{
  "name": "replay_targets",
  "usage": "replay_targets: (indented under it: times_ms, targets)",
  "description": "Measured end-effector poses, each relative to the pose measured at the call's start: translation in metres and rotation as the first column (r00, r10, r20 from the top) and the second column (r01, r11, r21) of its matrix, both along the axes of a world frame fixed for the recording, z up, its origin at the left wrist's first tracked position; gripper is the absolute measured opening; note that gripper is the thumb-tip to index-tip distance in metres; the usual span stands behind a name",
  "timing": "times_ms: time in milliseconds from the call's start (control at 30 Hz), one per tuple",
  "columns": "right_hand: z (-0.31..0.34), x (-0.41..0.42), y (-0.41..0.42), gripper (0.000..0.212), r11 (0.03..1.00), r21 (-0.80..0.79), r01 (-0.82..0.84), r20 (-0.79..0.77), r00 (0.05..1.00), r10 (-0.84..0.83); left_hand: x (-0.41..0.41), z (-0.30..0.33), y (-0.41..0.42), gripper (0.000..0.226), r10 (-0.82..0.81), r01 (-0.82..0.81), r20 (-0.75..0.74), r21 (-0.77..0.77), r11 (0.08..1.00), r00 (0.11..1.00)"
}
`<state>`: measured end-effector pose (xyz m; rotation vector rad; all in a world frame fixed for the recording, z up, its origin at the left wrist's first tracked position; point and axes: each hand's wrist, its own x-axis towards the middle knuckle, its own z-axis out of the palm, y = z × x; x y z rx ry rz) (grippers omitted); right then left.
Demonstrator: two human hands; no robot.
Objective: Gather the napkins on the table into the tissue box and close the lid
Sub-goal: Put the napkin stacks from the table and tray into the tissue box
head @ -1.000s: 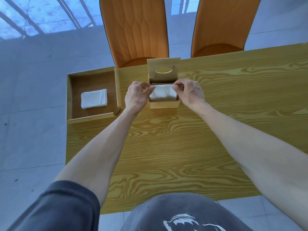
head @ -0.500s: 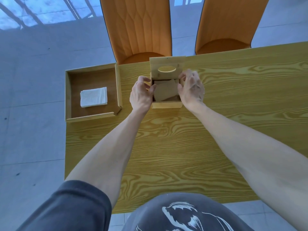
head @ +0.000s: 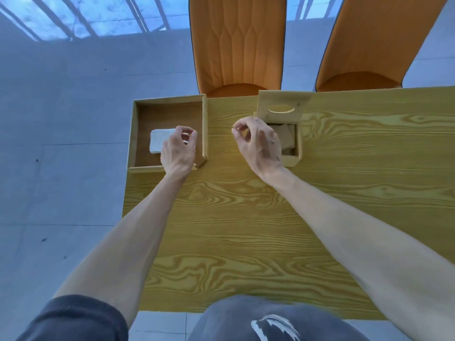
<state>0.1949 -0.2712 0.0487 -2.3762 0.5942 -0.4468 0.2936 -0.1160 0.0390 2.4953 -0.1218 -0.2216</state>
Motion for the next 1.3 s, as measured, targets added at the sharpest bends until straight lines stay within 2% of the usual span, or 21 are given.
replay_targets:
  times_ms: [133,267,367,500,733,867,1100,1167,1233,1300]
  targets:
    - [-0.003,0.038,0.042,0.017,0.983,0.174,-0.055,-0.048,0.997,0.064,0.025,-0.002,0.046,0.032,0.107,-0.105,-0.052,0.054,0.993,0.993]
    - [-0.008,0.076,0.078,0.032,0.931,0.362,-0.039,-0.272,0.951,0.145,0.051,-0.01,0.074,0.047,0.169,-0.159,-0.186,0.067,0.985,0.968]
    - [-0.011,0.1,0.094,0.037,0.897,0.44,0.042,-0.433,0.885,0.171,0.066,-0.014,0.077,0.051,0.176,-0.166,-0.264,0.057,0.984,0.948]
    - [-0.019,0.12,0.104,0.041,0.856,0.492,0.158,-0.527,0.836,0.149,0.083,-0.019,0.072,0.056,0.159,-0.163,-0.373,0.02,0.986,0.914]
    - [-0.035,0.141,0.104,0.033,0.792,0.541,0.283,-0.555,0.828,0.084,0.099,-0.031,0.066,0.053,0.227,-0.201,-0.377,0.108,0.974,0.898]
    - [-0.04,0.147,0.104,0.018,0.768,0.551,0.328,-0.561,0.826,0.049,0.105,-0.035,0.067,0.049,0.269,-0.239,-0.372,0.126,0.963,0.888]
    - [-0.043,0.148,0.102,0.039,0.724,0.596,0.348,-0.551,0.832,0.054,0.108,-0.035,0.067,0.039,0.29,-0.28,-0.419,0.088,0.956,0.86]
    - [-0.043,0.146,0.102,0.034,0.717,0.606,0.344,-0.548,0.834,0.063,0.108,-0.035,0.066,0.035,0.279,-0.278,-0.44,0.067,0.958,0.854]
    - [-0.046,0.147,0.103,0.014,0.7,0.619,0.355,-0.546,0.836,0.059,0.108,-0.036,0.066,0.033,0.266,-0.27,-0.459,0.058,0.961,0.848]
    - [-0.048,0.148,0.105,0.018,0.678,0.622,0.392,-0.56,0.828,0.035,0.108,-0.036,0.067,0.032,0.266,-0.277,-0.477,0.047,0.96,0.838]
